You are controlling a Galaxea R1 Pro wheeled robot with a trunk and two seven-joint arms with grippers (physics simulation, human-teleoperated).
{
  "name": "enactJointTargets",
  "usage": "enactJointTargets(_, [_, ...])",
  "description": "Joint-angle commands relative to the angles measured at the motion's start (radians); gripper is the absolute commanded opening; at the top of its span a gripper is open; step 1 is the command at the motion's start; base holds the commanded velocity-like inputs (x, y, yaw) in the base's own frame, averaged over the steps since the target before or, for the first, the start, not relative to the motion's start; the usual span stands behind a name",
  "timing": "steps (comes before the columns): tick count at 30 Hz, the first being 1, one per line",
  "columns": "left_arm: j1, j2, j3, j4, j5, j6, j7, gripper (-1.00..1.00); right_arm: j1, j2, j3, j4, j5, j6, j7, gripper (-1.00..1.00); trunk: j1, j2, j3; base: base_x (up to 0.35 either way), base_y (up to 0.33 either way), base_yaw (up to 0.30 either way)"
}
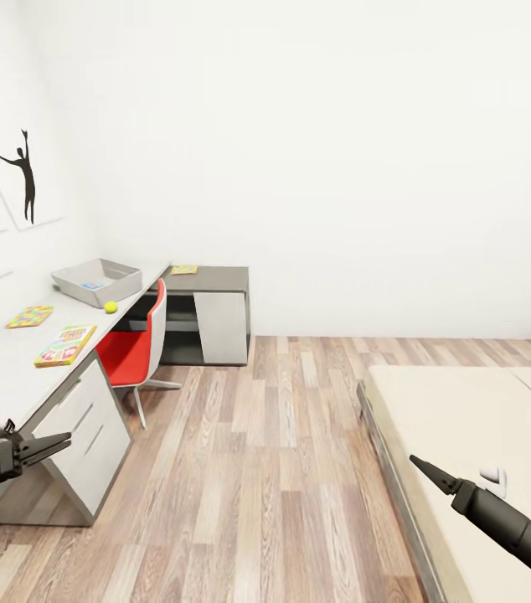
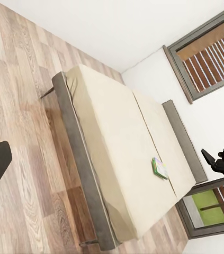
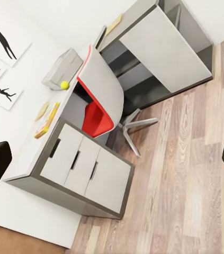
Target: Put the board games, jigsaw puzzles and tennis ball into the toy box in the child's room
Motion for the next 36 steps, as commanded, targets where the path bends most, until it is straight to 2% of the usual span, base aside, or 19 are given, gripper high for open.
enactJointTargets(1, [-0.001, 0.000, 0.000, 0.000, -0.002, 0.011, -0.004, 1.00, -0.001, 0.000, -0.001, 0.000, -0.004, 0.006, 0.001, 1.00, 0.001, -0.002, -0.002, -0.023, 0.000, 0.000])
enactJointTargets(36, [-0.001, 0.000, 0.000, 0.000, -0.002, 0.011, -0.004, 1.00, -0.001, 0.000, -0.001, 0.000, -0.004, 0.006, 0.001, 1.00, 0.001, -0.002, -0.002, -0.009, 0.000, 0.000])
